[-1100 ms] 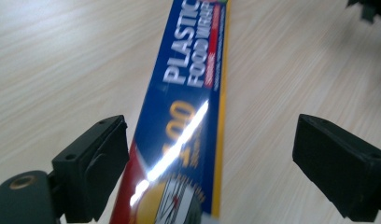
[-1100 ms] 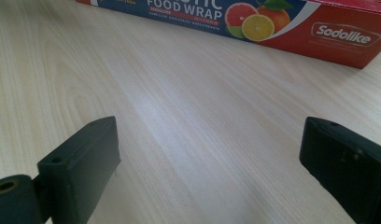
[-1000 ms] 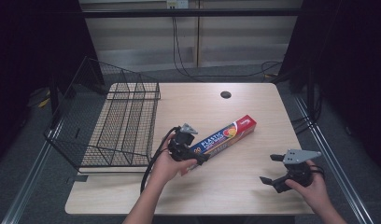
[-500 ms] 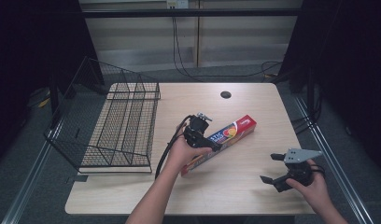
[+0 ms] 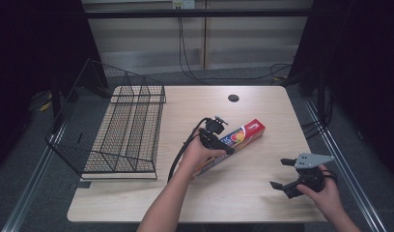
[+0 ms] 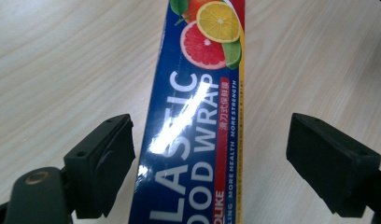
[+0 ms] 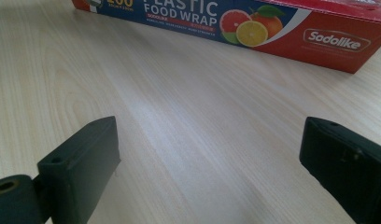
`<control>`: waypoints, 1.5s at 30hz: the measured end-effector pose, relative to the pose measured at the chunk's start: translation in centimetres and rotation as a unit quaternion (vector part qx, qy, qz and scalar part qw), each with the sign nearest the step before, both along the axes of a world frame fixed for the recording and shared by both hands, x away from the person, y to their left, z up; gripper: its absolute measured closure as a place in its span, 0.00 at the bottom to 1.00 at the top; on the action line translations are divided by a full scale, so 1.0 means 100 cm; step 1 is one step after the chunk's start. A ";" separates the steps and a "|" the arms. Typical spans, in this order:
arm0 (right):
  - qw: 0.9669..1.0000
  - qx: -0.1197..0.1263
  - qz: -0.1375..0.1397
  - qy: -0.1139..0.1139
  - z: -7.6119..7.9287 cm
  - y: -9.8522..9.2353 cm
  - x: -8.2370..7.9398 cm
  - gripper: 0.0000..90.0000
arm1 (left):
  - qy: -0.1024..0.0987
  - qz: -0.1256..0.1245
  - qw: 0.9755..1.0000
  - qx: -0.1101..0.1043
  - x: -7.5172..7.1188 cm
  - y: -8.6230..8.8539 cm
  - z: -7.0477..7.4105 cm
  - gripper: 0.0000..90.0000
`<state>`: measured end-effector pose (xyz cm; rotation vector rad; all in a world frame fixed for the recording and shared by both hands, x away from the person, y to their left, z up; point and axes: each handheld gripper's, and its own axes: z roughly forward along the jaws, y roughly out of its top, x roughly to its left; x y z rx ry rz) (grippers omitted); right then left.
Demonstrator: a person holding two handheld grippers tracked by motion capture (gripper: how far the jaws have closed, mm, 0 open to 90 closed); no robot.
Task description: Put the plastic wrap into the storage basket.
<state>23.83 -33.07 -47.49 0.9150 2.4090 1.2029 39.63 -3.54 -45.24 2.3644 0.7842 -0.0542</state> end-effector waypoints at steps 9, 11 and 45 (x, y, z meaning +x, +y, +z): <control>1.000 0.001 -0.002 -0.003 0.000 -0.001 0.000 0.05 | 0.010 -0.002 1.000 0.008 0.005 -0.008 -0.003 0.24; 1.000 0.002 -0.001 -0.003 0.001 -0.001 0.000 0.05 | 0.012 -0.003 1.000 0.018 0.006 -0.009 -0.004 0.25; 1.000 0.002 0.000 -0.009 0.002 -0.002 0.001 0.04 | 0.037 0.066 0.992 0.098 0.010 0.007 0.044 0.49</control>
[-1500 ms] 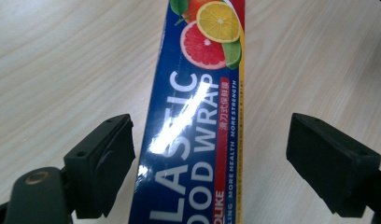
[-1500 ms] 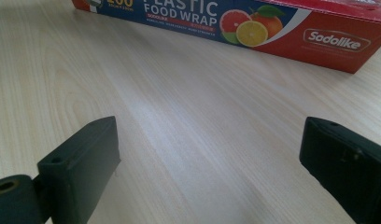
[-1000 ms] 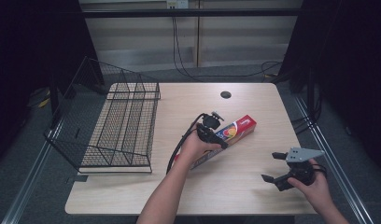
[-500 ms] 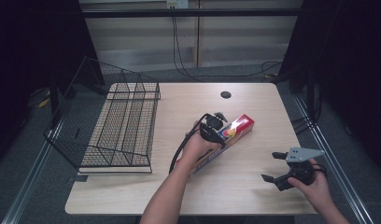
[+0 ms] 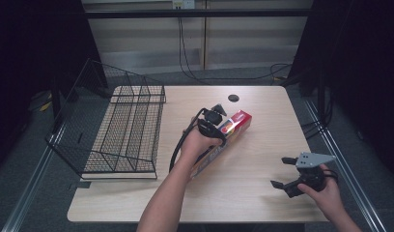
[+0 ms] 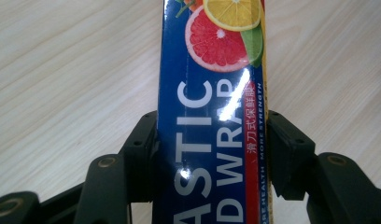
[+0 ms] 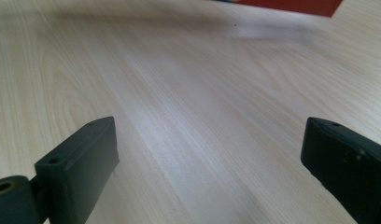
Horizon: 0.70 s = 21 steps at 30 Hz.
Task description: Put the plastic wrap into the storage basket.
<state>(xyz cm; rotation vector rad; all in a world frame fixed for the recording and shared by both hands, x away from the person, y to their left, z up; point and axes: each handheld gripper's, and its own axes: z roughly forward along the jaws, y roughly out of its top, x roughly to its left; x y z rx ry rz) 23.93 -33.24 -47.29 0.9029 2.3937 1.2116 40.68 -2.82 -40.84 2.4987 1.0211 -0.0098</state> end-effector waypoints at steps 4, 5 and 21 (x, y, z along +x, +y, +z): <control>1.000 0.001 -0.002 0.000 0.001 0.000 0.000 0.04 | -0.003 0.021 1.000 0.006 0.001 0.010 0.014 0.49; 1.000 0.000 -0.002 -0.001 0.000 0.000 0.000 0.04 | -0.005 0.020 1.000 0.008 0.002 0.013 0.018 0.49; 1.000 0.000 0.001 -0.003 0.000 0.002 0.000 0.04 | -0.018 0.075 0.997 0.005 0.007 0.044 0.056 0.49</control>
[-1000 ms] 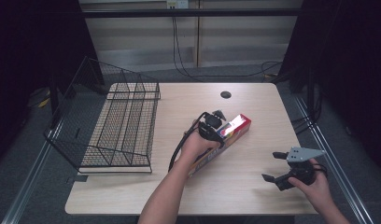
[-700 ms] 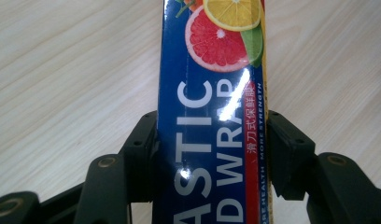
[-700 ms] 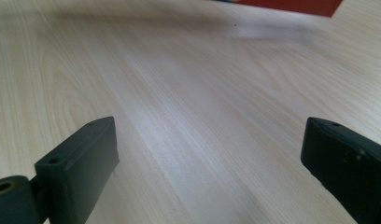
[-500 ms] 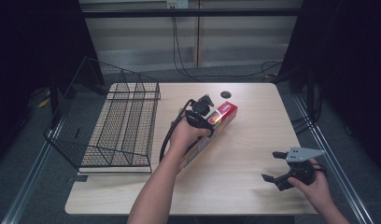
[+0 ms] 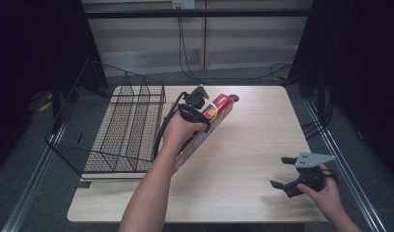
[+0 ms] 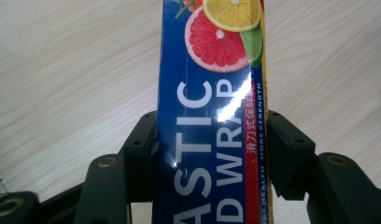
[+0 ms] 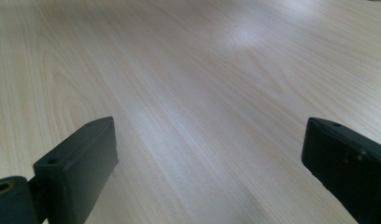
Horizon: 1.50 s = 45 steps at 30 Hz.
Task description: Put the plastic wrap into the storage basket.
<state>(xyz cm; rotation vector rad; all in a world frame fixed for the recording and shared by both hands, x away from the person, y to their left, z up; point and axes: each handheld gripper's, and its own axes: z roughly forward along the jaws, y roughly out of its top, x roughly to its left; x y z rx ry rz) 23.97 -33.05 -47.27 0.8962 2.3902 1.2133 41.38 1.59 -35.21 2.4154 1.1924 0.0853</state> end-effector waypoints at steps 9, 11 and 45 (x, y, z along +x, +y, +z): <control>1.000 0.001 -0.007 -0.003 0.001 -0.002 0.000 0.04 | -0.002 0.013 1.000 0.006 0.003 0.018 0.019 0.49; 1.000 0.001 -0.007 -0.003 0.001 -0.002 0.000 0.04 | -0.004 0.018 1.000 0.006 0.004 0.021 0.022 0.49; 1.000 0.000 -0.008 -0.001 0.001 -0.001 0.000 0.04 | -0.012 0.079 0.997 0.008 0.005 0.076 0.071 0.49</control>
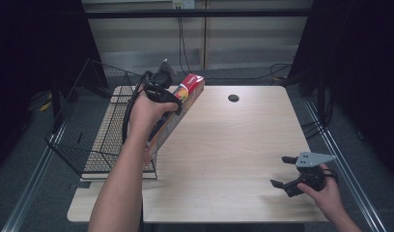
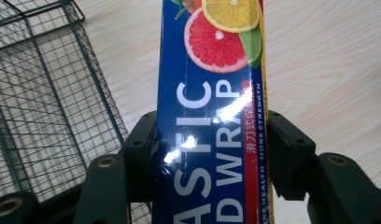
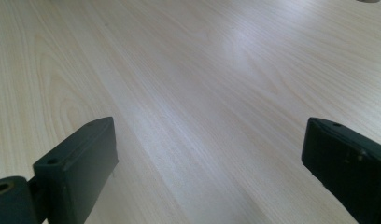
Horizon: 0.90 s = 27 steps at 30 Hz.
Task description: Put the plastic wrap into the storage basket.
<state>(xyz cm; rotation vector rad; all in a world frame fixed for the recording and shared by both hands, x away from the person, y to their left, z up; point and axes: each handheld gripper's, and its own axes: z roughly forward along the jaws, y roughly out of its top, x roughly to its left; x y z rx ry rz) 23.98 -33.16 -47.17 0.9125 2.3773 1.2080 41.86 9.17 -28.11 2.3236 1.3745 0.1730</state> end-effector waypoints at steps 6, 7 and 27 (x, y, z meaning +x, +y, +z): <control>1.000 0.000 0.000 -0.001 0.000 0.000 0.000 0.04 | 0.004 0.006 1.000 0.004 0.000 0.009 0.006 0.49; 1.000 0.001 0.001 -0.001 0.000 0.000 0.000 0.04 | 0.003 0.009 1.000 0.003 0.000 0.011 0.007 0.49; 1.000 -0.001 0.000 -0.001 0.000 0.000 0.000 0.04 | 0.005 0.035 0.999 0.012 -0.003 0.039 0.023 0.49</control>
